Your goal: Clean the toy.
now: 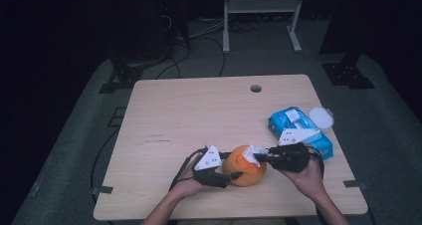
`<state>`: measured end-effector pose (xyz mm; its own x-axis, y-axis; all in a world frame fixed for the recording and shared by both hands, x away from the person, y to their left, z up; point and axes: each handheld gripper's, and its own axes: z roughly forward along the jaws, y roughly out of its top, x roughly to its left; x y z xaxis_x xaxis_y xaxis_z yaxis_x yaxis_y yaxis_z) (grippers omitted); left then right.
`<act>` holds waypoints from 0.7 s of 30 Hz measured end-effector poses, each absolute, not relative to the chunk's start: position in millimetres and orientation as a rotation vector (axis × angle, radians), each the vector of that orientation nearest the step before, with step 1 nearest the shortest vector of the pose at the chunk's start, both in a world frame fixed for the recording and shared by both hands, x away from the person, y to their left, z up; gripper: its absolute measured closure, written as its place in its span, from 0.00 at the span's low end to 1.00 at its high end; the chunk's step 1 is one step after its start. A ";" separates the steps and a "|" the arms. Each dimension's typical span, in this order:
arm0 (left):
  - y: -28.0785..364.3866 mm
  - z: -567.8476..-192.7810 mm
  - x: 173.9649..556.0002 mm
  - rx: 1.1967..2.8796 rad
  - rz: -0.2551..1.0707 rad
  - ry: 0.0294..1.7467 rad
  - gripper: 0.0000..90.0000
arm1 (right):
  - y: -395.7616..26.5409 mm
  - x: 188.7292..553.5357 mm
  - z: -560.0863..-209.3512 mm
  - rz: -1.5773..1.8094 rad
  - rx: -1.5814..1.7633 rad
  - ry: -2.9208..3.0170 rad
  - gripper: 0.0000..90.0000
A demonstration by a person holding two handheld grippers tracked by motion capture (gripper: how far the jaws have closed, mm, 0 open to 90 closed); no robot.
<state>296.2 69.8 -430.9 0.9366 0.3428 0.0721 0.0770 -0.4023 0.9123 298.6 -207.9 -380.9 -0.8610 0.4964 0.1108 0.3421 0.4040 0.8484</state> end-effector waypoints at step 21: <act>64.2 -410.6 276.8 2.162 0.219 0.258 0.34 | -194.7 311.9 -408.6 1.477 0.869 2.610 0.86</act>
